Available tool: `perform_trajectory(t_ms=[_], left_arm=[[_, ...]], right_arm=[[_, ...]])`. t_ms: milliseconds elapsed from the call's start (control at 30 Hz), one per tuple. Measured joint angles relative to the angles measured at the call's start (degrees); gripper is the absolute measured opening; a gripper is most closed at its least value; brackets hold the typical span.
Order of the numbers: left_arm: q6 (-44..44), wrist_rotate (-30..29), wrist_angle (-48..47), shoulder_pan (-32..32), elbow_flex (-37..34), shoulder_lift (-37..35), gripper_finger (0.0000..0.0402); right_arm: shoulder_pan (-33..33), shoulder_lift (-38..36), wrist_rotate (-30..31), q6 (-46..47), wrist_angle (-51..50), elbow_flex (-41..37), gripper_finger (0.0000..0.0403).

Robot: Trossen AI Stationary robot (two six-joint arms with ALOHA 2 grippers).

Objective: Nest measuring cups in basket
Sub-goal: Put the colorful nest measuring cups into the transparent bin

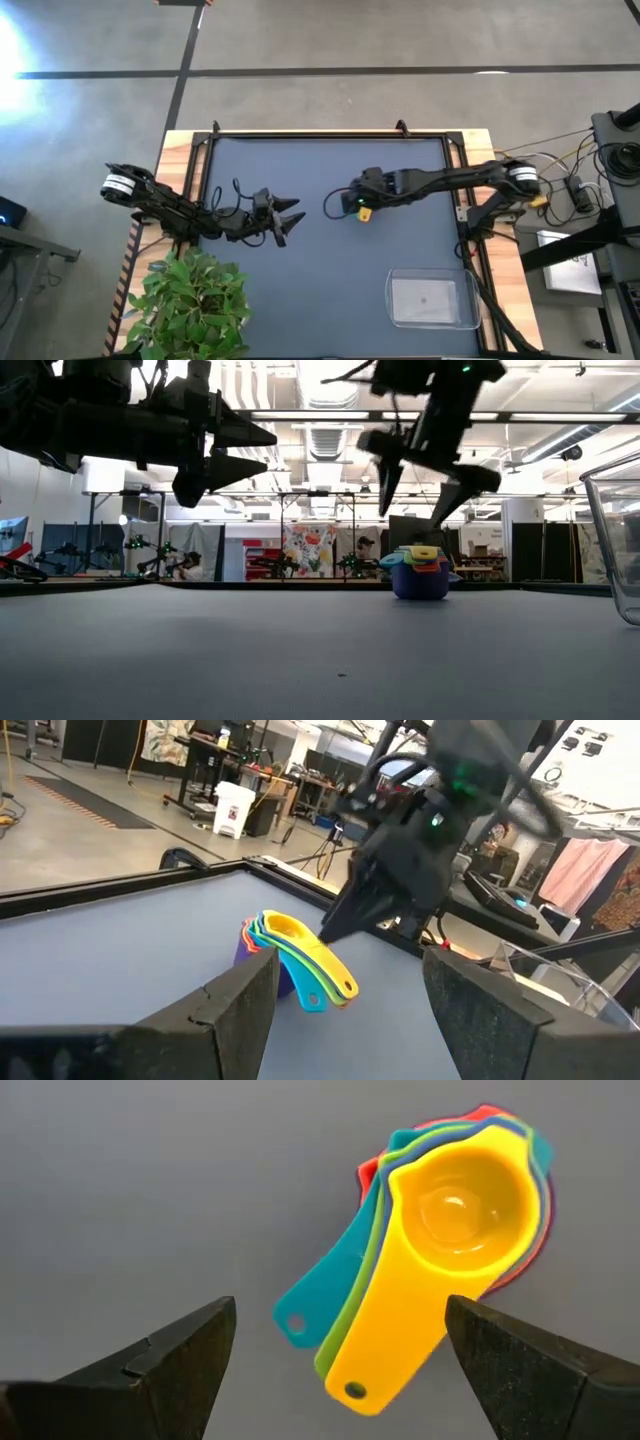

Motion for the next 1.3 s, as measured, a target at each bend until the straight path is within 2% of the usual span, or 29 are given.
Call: perform_trajectory(t_ms=[167, 367, 633, 933, 1067, 1300], left_arm=[[-0.01, 0.30, -0.35, -0.07, 0.00, 0.00, 0.0232], [0.01, 0.37, -0.33, -0.11, 0.00, 0.00, 0.0232], [0.03, 1.48, -0.26, -0.11, 0.00, 0.00, 0.0232], [-0.02, 1.55, -0.76, -0.11, 0.02, 0.00, 0.0232], [-2.17, 1.54, -6.98, -0.11, 1.74, 0.02, 0.0232], [-6.89, 1.50, -32.70, -0.84, 13.97, 2.79, 0.0232]], right_arm=[[-0.04, 7.61, 0.12, 0.86, -3.70, 4.46, 0.0347], [-0.04, 13.13, 1.39, 1.76, -7.50, 8.47, 0.0347], [-0.07, 12.02, 3.93, 3.10, -11.83, 10.46, 0.0347], [2.25, 8.97, 10.21, 5.70, -13.97, 10.31, 0.0347], [5.30, 5.66, 17.30, 3.23, -14.43, 10.28, 0.0347], [12.10, -4.53, 27.90, -1.85, -14.24, 8.05, 0.0347]])
